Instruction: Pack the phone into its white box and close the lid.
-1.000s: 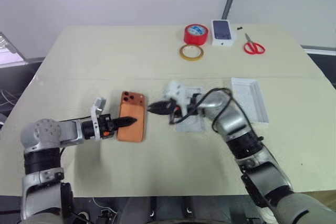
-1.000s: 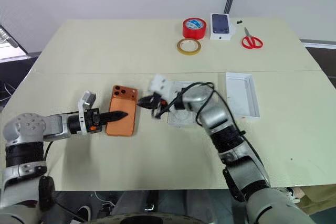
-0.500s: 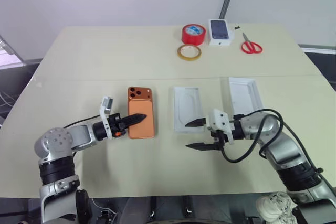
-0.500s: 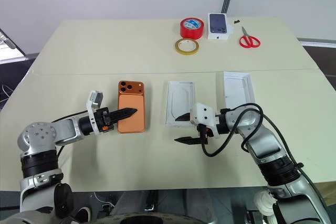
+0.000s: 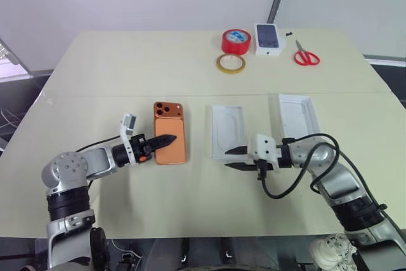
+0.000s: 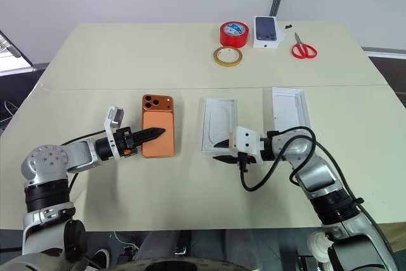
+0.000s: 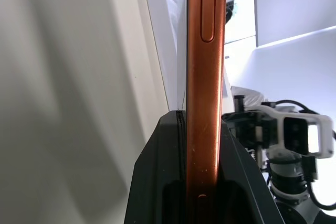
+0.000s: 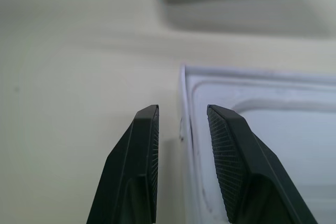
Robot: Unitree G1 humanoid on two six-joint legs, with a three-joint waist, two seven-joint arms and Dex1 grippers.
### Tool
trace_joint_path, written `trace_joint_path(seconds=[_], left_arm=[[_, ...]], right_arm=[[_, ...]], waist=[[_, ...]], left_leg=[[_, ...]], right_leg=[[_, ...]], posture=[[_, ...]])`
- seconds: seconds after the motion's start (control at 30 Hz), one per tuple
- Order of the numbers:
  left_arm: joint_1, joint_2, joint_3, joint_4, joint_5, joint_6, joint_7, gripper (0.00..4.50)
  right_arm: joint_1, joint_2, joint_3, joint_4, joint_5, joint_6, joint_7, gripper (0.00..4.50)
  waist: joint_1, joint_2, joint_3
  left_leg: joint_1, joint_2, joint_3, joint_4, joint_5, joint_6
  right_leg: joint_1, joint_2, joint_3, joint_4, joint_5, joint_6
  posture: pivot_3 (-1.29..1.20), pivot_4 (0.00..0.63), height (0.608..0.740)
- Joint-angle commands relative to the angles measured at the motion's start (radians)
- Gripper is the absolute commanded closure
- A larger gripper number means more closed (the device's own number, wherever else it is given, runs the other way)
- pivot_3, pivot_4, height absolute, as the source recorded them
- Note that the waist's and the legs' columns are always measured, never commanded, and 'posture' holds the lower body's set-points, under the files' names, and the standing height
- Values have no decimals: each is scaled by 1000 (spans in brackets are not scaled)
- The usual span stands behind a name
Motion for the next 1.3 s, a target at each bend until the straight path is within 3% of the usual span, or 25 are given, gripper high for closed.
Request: trace_joint_path(seconds=[0.03,0.13,0.3,0.6,0.73,0.83,1.0,1.23,1.3], left_arm=[[-13,3,-1,-30,-38,-16,-13,4500],[-23,-10,3,-35,-48,-13,-1,4500],[-69,-57,29,-24,-75,-13,49,4500],[-159,-212,43,-35,-103,-55,212,4500],[-149,-226,15,-43,-100,-60,234,4500],[-137,-224,-19,-42,-90,-62,223,4500],[-139,-219,-61,-17,-79,-90,207,4500],[-126,-236,-116,9,-70,-102,202,4500],[-125,-229,-141,-3,-60,-96,208,3511]], right_arm=[[-8,-5,10,21,-30,-49,-6,2971],[-9,-4,16,34,-32,-64,-2,4392],[-9,22,4,-19,37,-2,8,4481],[-41,105,70,-62,-17,50,-67,4481],[-41,117,64,-82,0,57,-72,3050],[-12,83,-5,-154,105,110,-38,1474],[49,-19,-152,-193,247,163,21,1474],[62,-69,-229,-10,182,42,-17,1474],[55,-53,-220,-13,179,35,-32,1433]], waist=[[0,0,0],[0,0,0],[1,0,0],[-3,-1,0],[0,-1,0],[2,-1,0],[10,-3,2],[13,-3,2],[13,-3,2]], left_leg=[[0,0,0,0,0,0],[0,0,0,0,0,0],[0,0,0,0,0,0],[0,0,0,0,1,-2],[0,0,0,0,1,-2],[0,0,0,0,1,-2],[0,-1,0,1,0,-1],[0,-1,1,0,1,-1],[0,0,1,0,1,-1]], right_leg=[[0,0,0,0,0,0],[0,0,0,0,0,0],[0,0,0,0,0,0],[0,1,0,1,0,0],[0,1,0,1,0,0],[0,1,0,1,0,0],[1,0,0,-1,0,0],[1,0,0,-1,0,0],[1,0,0,-1,0,0]], posture=[[0,150,740],[0,150,740],[0,150,740],[0,150,740],[0,150,740],[0,150,740],[0,150,740],[0,150,740],[0,150,740]])
